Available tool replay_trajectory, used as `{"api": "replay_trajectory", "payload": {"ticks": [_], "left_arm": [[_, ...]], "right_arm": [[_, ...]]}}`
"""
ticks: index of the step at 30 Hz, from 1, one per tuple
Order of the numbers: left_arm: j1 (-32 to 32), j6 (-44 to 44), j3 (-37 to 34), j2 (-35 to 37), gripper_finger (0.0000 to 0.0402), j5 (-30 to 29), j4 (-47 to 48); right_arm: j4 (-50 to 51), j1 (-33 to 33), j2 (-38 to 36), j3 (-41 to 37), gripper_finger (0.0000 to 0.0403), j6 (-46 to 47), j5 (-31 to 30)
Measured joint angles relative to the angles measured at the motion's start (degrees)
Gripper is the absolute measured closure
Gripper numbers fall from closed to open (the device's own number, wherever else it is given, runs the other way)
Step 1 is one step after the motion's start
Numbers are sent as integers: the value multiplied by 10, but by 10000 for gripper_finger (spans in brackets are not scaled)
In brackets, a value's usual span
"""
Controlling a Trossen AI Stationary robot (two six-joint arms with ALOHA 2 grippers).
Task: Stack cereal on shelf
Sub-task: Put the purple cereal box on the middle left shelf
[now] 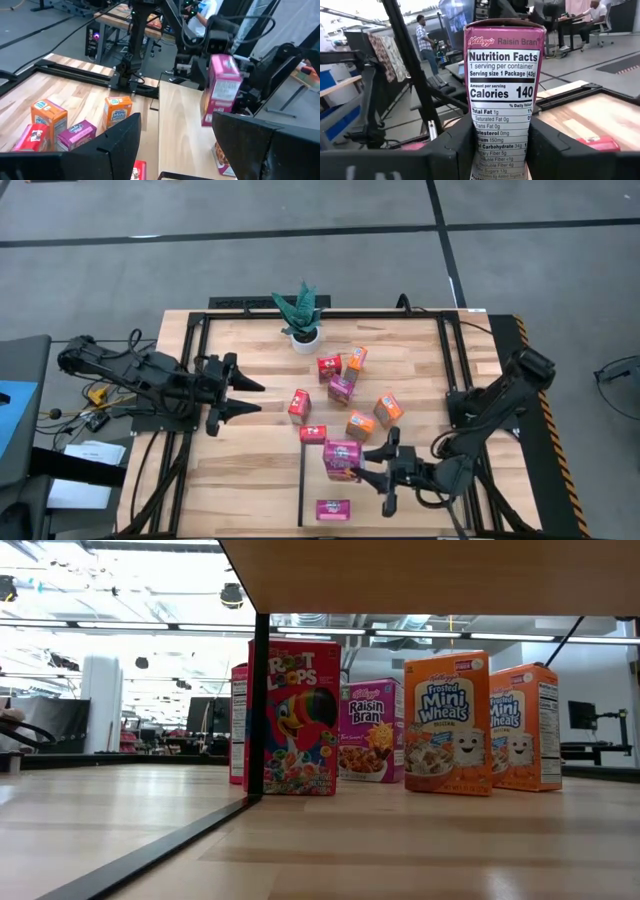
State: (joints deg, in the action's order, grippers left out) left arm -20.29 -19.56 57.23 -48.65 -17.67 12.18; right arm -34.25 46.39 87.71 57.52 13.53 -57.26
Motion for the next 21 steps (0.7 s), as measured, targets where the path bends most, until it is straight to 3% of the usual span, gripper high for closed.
{"api": "replay_trajectory", "payload": {"ticks": [13,21], "left_arm": [[0,-12,0,-3,168,-22,-1],[0,-13,0,-3,168,-27,-1]], "right_arm": [[-125,-9,107,-16,240,-20,3],[-97,11,110,-16,246,-14,-46]]}}
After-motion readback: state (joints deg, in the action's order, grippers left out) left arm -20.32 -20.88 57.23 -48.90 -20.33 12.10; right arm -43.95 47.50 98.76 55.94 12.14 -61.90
